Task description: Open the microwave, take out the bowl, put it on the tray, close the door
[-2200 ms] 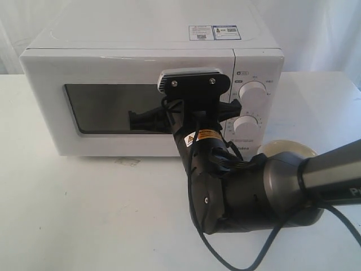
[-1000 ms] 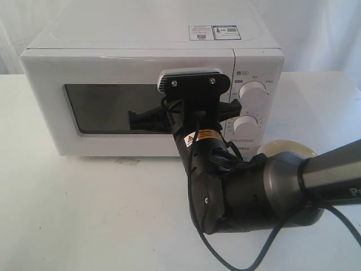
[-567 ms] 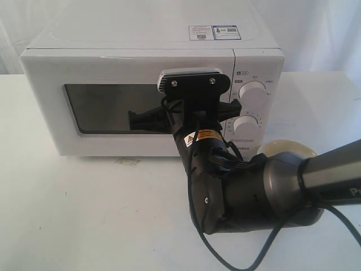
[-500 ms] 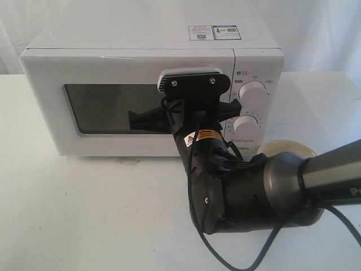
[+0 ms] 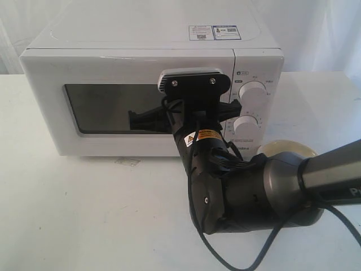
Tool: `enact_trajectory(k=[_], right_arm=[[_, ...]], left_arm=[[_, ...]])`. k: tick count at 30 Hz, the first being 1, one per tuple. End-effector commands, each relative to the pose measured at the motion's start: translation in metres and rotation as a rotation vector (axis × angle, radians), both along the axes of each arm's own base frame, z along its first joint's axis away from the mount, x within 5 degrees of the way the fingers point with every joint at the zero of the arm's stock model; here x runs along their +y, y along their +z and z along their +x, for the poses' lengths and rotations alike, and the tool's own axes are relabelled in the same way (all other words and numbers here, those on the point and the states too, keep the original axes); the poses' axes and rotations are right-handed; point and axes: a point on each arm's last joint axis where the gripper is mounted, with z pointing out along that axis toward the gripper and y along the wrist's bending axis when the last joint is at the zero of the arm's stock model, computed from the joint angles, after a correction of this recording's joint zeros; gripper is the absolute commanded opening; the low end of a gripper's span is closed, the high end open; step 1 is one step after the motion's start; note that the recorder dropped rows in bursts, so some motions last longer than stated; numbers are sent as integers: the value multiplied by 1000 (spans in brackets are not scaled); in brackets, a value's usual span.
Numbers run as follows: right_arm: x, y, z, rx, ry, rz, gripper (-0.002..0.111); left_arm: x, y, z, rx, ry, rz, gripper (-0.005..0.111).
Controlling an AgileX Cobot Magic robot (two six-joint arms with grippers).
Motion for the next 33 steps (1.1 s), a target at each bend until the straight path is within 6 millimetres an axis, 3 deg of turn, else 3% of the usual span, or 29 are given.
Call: enact_trajectory(k=[1, 9, 14, 20, 25, 33], right_arm=[[0, 2, -1, -4, 4, 11, 0], [0, 2, -1, -4, 4, 9, 0], [-3, 14, -4, -26, 4, 35, 0], [-9, 54, -17, 28, 86, 118, 0], [-20, 95, -39, 62, 206, 57, 0], [-38, 131, -79, 116, 418, -7, 0]], left_arm=[[0, -1, 0, -1, 2, 2, 0], [0, -1, 0, -1, 2, 2, 0], [0, -1, 0, -1, 2, 2, 0], [0, -1, 0, -1, 2, 2, 0], [0, -1, 0, -1, 2, 2, 0], [0, -1, 0, -1, 2, 2, 0]])
